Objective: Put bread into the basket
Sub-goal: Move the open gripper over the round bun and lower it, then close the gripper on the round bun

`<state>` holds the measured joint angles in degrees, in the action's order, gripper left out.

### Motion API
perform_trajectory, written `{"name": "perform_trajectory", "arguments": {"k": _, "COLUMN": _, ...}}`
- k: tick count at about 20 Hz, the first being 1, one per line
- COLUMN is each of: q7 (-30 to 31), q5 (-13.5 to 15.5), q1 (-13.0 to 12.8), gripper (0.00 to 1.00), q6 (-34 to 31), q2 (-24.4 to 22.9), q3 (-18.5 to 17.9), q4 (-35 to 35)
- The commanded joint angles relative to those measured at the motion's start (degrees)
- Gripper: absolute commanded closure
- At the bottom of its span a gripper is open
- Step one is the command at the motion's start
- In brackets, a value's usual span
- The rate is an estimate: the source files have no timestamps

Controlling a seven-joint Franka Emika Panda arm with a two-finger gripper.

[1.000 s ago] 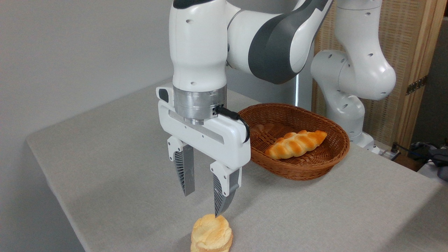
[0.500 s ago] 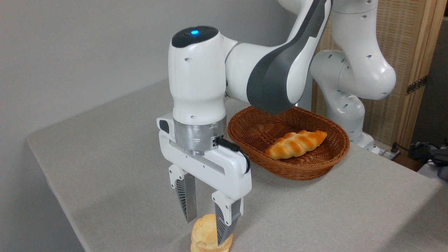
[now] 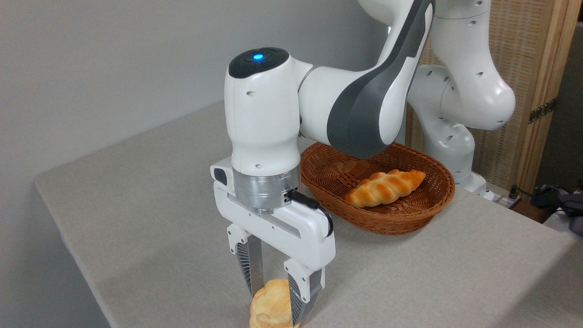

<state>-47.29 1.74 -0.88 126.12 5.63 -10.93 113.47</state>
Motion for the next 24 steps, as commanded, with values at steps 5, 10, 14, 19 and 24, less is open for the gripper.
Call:
{"name": "perform_trajectory", "arguments": {"k": 5, "q7": -1.31, "q5": -0.6, "q1": -0.09, "gripper": 0.0, "q6": 0.7, "q2": 0.44, "q3": -0.32, "q4": 1.48}}
{"name": "perform_trajectory", "arguments": {"k": 10, "q7": -2.97, "q5": -0.6, "q1": -0.18, "gripper": 0.37, "q6": 0.61, "q2": 0.44, "q3": -0.23, "q4": 2.1}}
{"name": "perform_trajectory", "arguments": {"k": 14, "q7": -4.47, "q5": -0.43, "q1": -0.18, "gripper": 0.48, "q6": 0.35, "q2": 0.44, "q3": -0.23, "q4": 2.1}}
{"name": "perform_trajectory", "arguments": {"k": 19, "q7": -4.48, "q5": -0.43, "q1": -0.18, "gripper": 0.5, "q6": 0.35, "q2": 0.44, "q3": -0.23, "q4": 2.19}}
{"name": "perform_trajectory", "arguments": {"k": 24, "q7": -4.65, "q5": -0.43, "q1": -0.18, "gripper": 0.53, "q6": 0.26, "q2": 0.35, "q3": -0.23, "q4": 2.1}}
